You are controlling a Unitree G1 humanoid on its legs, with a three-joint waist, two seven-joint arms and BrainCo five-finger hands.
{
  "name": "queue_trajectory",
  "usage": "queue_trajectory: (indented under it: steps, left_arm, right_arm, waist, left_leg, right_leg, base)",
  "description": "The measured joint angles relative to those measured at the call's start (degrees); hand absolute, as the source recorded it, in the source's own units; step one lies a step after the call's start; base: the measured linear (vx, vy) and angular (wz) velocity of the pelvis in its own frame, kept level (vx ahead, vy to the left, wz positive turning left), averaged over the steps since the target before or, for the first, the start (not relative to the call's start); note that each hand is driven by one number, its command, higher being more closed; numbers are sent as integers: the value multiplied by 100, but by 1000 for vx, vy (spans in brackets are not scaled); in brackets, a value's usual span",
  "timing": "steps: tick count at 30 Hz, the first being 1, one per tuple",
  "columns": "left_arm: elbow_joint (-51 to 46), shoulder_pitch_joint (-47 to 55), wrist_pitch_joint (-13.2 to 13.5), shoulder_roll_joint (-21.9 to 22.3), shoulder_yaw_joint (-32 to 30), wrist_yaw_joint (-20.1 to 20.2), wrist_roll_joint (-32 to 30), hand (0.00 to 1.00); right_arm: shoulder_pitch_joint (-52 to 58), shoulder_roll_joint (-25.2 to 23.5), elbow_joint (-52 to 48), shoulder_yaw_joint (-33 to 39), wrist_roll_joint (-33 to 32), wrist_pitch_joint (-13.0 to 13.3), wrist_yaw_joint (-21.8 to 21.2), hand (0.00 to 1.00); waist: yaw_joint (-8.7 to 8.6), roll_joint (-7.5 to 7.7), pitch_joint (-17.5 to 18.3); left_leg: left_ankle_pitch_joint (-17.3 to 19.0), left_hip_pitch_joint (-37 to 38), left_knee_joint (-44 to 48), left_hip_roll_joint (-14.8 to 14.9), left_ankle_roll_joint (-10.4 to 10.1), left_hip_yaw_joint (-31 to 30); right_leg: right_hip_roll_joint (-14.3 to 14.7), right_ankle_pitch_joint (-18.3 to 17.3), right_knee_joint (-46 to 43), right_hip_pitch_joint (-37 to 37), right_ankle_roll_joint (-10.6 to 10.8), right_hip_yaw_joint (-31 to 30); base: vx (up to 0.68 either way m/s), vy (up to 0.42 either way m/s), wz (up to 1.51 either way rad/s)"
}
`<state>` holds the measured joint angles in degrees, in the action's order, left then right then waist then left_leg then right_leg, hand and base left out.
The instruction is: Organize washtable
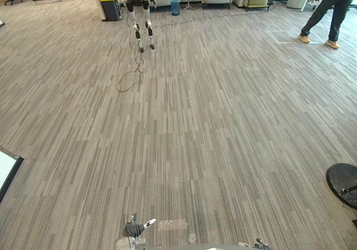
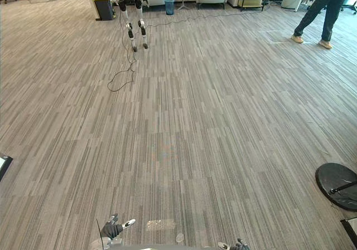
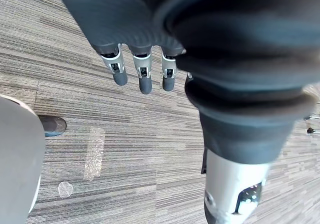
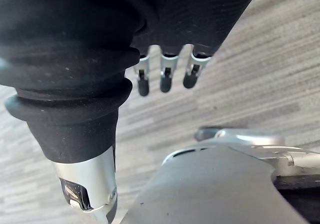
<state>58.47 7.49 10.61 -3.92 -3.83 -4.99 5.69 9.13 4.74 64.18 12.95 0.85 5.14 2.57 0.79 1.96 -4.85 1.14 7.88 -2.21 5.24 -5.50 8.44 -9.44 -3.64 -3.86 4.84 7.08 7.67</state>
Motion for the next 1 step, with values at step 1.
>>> queue_trajectory:
  steps: [1]
  left_arm:
    - [-2,0,4,-19,44,-2,27,0]
  right_arm:
    - [16,-3,0,0,-2,0,0,0]
  waist:
    - [0,9,4]
  left_leg:
    - [0,-2,-1,-4,0,-1]
  right_leg:
    - [-3,1,2,0,1,0]
  base:
    - [0,0,0]
